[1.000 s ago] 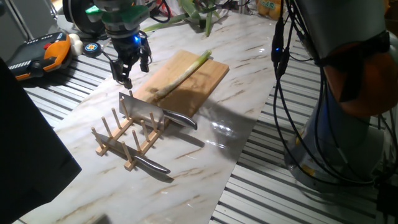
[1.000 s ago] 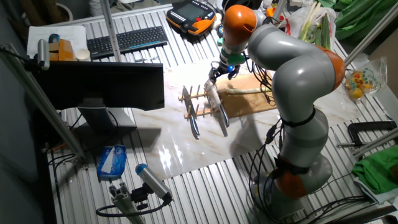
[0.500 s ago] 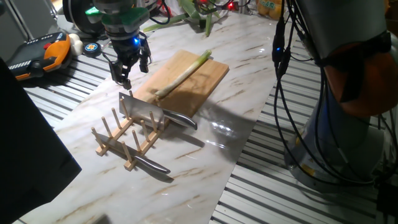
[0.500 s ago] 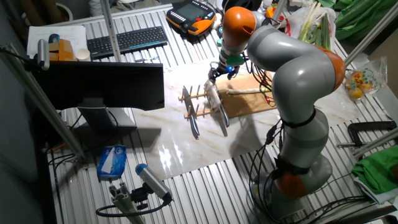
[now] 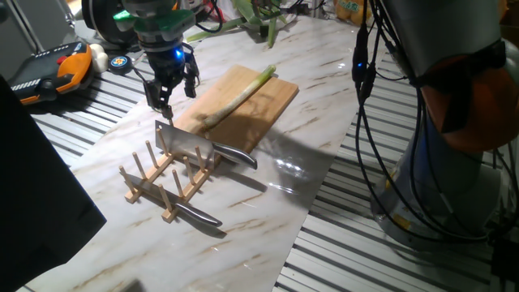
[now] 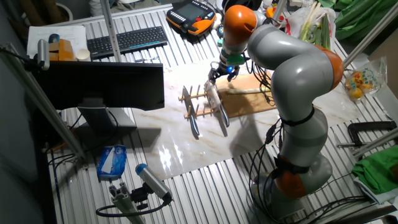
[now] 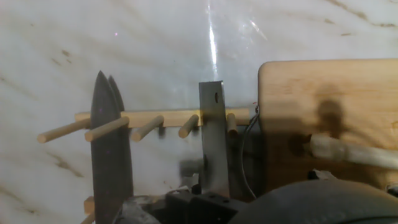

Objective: Chop the scallions

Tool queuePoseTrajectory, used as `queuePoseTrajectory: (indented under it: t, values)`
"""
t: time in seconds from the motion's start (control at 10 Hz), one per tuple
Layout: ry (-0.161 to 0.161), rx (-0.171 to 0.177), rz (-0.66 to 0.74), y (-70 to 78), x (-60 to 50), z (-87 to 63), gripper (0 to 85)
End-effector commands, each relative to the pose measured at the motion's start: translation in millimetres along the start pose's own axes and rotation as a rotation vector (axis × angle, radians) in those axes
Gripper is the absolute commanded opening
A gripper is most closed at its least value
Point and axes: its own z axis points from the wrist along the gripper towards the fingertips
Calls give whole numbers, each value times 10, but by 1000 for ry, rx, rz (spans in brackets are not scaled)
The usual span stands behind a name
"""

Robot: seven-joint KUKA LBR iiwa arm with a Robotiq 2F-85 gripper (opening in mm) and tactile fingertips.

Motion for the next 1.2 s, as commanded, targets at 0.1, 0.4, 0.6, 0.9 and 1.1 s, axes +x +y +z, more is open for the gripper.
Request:
queuePoseTrajectory:
  t: [0.1,0.4,0.6,0.9,1.1]
  values:
    - [2,-1,8,44,44,61,850]
    - [2,-5,12,64,32,185,850]
    - [2,-5,15,78,3,307,850]
    - [1,-16,13,22,-36,512,850]
    - [4,-17,13,7,-21,525,850]
